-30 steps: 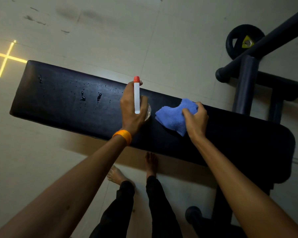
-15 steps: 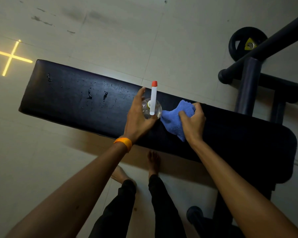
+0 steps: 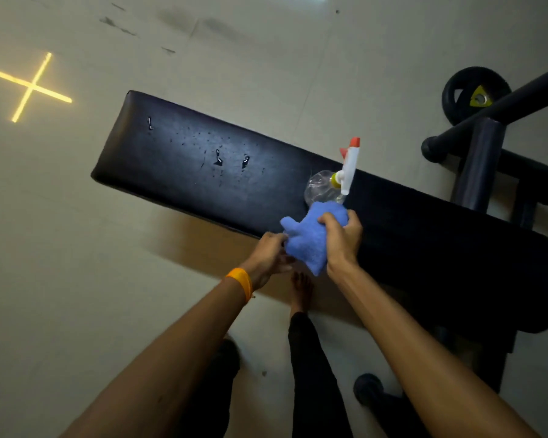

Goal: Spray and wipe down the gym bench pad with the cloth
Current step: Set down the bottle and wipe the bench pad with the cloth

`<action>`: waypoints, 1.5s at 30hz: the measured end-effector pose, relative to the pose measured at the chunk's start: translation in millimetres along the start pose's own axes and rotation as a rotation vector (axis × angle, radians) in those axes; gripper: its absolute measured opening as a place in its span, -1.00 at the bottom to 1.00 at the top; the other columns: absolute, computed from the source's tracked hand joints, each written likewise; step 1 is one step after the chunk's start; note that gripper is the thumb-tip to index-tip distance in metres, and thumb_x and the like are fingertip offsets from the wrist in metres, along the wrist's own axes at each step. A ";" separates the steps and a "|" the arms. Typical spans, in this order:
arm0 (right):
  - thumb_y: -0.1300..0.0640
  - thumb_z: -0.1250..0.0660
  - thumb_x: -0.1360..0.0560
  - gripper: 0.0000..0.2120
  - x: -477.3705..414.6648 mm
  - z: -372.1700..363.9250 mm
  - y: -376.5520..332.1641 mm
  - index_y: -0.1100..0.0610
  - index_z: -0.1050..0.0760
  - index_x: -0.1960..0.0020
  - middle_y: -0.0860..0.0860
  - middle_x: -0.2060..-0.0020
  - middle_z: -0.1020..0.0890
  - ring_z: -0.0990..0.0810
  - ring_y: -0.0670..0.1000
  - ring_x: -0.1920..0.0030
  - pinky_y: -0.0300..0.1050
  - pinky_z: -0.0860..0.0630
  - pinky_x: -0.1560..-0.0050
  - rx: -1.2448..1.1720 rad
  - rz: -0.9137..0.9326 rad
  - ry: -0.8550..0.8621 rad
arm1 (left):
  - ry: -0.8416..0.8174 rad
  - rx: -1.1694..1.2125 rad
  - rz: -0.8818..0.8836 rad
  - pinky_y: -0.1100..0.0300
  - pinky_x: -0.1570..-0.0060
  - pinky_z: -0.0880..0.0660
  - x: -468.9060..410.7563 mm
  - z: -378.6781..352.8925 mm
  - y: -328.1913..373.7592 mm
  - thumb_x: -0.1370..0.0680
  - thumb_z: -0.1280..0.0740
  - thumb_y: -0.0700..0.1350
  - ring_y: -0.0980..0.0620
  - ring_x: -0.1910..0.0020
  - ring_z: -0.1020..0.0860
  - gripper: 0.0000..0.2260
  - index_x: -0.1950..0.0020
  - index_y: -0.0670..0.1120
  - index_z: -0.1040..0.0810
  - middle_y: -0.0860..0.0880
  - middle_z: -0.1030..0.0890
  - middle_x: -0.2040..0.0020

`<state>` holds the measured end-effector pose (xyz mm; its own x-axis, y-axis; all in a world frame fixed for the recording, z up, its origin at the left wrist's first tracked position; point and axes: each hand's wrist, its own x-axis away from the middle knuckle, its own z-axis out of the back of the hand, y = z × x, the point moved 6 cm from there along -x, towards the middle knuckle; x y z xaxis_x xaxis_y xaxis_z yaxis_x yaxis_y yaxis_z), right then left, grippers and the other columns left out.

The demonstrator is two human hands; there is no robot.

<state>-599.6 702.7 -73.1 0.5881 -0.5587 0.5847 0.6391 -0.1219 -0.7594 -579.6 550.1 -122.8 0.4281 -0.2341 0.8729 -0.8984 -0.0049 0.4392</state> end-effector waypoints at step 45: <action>0.37 -0.32 -0.35 -0.82 37.7 -169.6 -1.1 0.16 -0.36 0.22 0.09 0.29 -0.42 -0.41 0.03 0.22 0.00 -0.52 0.17 -0.328 -0.010 0.142 | 0.185 -0.573 -0.934 0.18 0.13 -0.53 -22.8 162.7 268.5 -0.29 -0.15 -0.46 0.15 0.01 -0.59 -0.57 -0.03 -0.12 -0.58 0.07 -0.64 0.01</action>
<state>-662.1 542.7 -98.6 0.4929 -0.6618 0.5649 0.4383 -0.3720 -0.8182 -846.6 396.0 -59.3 0.9637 -0.2241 0.1451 -0.0571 0.3579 0.9320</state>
